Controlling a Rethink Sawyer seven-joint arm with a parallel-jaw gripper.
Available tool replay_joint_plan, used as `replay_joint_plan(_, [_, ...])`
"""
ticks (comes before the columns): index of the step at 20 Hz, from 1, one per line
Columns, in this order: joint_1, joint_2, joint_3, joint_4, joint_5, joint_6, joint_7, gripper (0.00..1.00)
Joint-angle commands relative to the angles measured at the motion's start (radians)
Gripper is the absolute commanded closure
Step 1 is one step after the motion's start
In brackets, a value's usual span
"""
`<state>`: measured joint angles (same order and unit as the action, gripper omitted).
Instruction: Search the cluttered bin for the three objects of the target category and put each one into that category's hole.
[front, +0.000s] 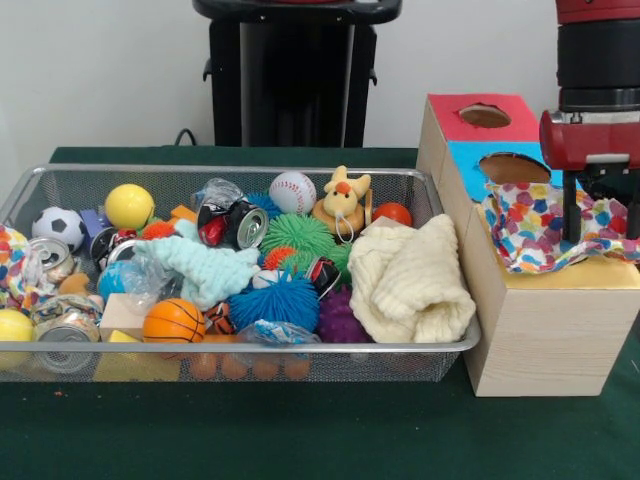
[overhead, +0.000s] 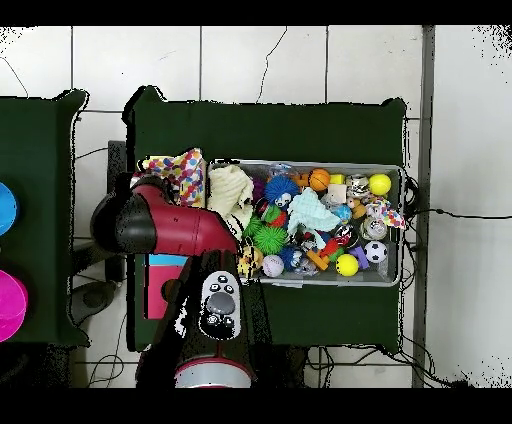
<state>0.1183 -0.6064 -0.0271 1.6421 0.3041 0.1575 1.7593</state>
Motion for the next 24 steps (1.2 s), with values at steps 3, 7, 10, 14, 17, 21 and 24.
replay_joint_plan(3, [-0.002, 0.001, -0.036, -0.031, 0.052, 0.149, 0.217, 0.00])
replay_joint_plan(7, [0.013, -0.004, -0.077, -0.051, 0.045, 0.198, 0.213, 0.00])
replay_joint_plan(10, [0.010, -0.018, -0.081, -0.045, 0.042, 0.216, 0.209, 0.00])
replay_joint_plan(14, [0.014, -0.023, -0.090, -0.049, 0.041, 0.230, 0.212, 0.00])
replay_joint_plan(17, [0.019, -0.026, -0.101, -0.053, 0.039, 0.246, 0.216, 0.00])
replay_joint_plan(21, [0.054, -0.034, -0.144, -0.054, 0.040, 0.298, 0.246, 0.00])
replay_joint_plan(24, [0.064, -0.031, -0.159, -0.061, 0.044, 0.329, 0.257, 0.00])
